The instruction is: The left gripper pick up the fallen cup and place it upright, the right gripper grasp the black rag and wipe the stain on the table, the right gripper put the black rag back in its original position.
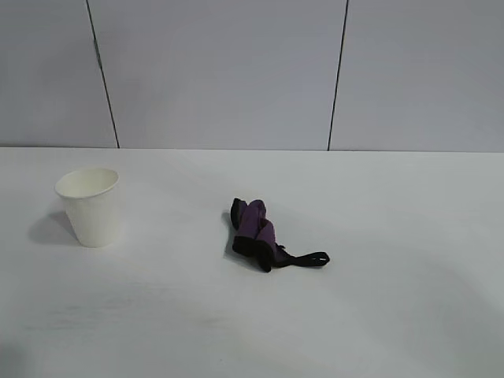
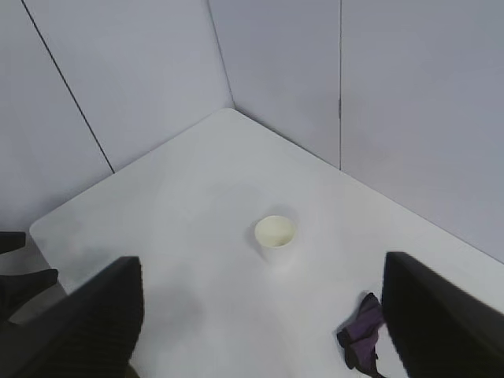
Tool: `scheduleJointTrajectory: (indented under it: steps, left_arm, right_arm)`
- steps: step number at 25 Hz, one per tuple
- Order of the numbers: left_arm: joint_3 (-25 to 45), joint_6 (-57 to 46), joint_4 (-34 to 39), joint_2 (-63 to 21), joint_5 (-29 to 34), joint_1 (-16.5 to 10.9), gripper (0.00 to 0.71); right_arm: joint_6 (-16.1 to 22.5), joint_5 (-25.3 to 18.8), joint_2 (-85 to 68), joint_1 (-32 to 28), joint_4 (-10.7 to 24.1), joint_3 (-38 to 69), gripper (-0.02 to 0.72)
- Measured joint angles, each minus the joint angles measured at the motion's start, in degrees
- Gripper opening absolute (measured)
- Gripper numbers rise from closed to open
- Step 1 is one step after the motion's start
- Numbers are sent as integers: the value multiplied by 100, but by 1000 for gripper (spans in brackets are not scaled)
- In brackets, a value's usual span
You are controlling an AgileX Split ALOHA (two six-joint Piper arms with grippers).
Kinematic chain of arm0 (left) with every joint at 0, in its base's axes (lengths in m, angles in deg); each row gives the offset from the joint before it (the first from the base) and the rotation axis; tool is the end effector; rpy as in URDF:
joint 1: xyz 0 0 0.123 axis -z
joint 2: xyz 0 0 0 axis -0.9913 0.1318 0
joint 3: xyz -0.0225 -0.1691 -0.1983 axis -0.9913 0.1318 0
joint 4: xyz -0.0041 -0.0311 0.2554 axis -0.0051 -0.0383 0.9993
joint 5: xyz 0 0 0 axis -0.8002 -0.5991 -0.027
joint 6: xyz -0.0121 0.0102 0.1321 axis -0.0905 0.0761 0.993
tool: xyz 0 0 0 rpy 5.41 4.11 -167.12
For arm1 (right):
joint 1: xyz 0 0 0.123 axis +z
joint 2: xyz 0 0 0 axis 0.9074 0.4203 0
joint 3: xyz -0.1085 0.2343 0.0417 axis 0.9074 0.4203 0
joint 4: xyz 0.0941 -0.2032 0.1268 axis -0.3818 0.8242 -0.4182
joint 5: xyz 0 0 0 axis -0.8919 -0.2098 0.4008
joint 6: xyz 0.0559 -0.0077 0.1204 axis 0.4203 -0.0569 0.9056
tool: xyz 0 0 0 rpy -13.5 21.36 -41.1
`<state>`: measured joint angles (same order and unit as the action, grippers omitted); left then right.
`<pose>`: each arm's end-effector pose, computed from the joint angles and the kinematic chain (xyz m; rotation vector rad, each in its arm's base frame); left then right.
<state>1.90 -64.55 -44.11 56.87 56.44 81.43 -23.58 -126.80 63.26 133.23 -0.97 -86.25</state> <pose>0.0566 0.0016 0.2477 0.0070 2.1154 0.0315 0.1208 0.1554 0.5284 -0.7324 1.8282 0.4704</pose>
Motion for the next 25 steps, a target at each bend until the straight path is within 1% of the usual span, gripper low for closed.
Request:
scheduleJointTrajectory:
  steps: [2,4,6,9,11,13,16,22,25]
  left_arm:
    - [0,0,0,0,0,0,690]
    - [0,0,0,0,0,0,690]
    - [0,0,0,0,0,0,690]
    - [0,0,0,0,0,0,690]
    - [0,0,0,0,0,0,690]
    - [0,0,0,0,0,0,690]
    - [0,-4,0,0,0,0,690]
    - [0,-4,0,0,0,0,690]
    - [0,-4,0,0,0,0,690]
  right_arm:
    - [0,0,-218,-74,51,193,568]
    - [-7,0,-487,-414,56,379,568]
    - [-128,0,-761,-1007,95,616,568]
    - [-438,0,-1239,-2179,117,992,568]
    - [-621,0,-1644,-2815,117,1265,568]
    - [-751,0,-2052,-3271,117,1606,568]
    - [-837,0,-2778,-3683,111,2150,568]
    - [-837,0,-4294,-4230,71,3267,568]
    - [-832,0,-5034,-4488,-102,3859,568]
